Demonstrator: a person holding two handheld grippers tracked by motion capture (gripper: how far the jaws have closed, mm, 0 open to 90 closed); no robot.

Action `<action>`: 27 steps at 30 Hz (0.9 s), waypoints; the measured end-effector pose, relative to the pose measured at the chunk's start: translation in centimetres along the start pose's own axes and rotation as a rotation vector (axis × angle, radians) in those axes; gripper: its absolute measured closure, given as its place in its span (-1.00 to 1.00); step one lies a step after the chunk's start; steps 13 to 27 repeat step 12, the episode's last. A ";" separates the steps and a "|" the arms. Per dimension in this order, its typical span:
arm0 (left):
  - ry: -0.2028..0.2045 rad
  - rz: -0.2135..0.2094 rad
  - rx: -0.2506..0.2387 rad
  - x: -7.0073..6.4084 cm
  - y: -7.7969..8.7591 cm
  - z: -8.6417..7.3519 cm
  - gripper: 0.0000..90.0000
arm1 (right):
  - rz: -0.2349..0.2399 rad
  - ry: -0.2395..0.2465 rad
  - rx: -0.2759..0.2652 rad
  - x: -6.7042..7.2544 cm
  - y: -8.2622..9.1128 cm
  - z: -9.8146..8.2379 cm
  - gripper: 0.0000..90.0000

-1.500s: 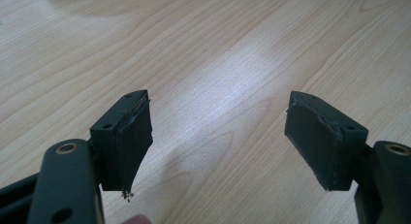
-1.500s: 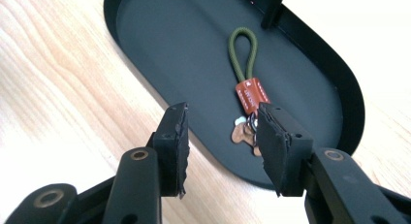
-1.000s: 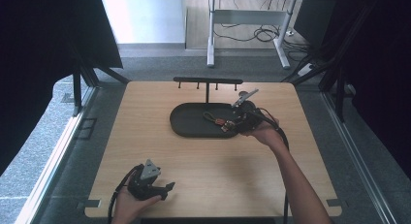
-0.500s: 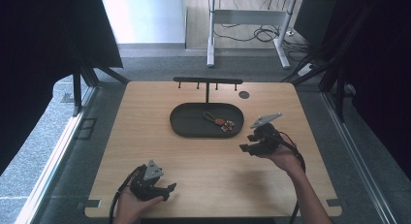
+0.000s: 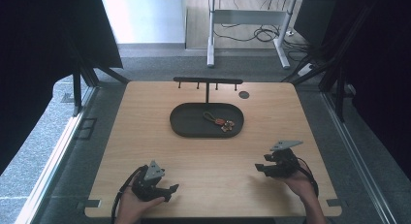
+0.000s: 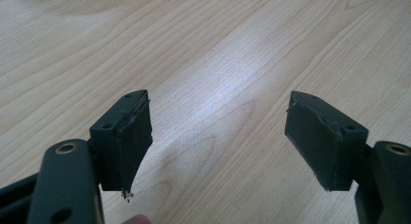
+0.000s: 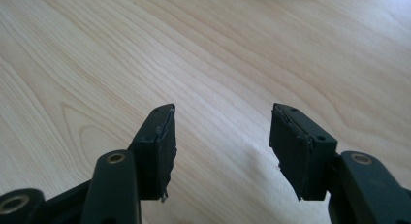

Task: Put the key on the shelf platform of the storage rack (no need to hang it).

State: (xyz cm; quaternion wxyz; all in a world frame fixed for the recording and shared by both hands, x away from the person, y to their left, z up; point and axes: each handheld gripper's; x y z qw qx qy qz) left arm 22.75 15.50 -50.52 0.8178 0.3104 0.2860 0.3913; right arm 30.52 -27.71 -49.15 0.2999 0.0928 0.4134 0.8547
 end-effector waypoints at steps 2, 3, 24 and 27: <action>0.002 -0.001 0.002 -0.1 -0.1 0.0 -0.43 | -0.003 -0.012 -0.005 0.1 -0.1 -0.7 -0.05; -0.002 -0.001 0.004 -0.1 -0.2 0.0 -0.43 | -0.004 -0.003 0.005 0.2 -0.1 -0.8 -0.06; -0.021 -0.009 0.015 -0.6 -0.4 0.1 -0.44 | -0.067 0.021 -0.029 0.8 1.0 -1.2 -0.21; -0.021 -0.009 0.015 -0.6 -0.4 0.1 -0.44 | -0.067 0.021 -0.029 0.8 1.0 -1.2 -0.21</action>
Point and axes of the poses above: each handheld gripper's, and its own axes: y roughly backward along the jaws, z roughly out of its top, x roughly to its left, and after that the axes turned 15 degrees about y, right-handed
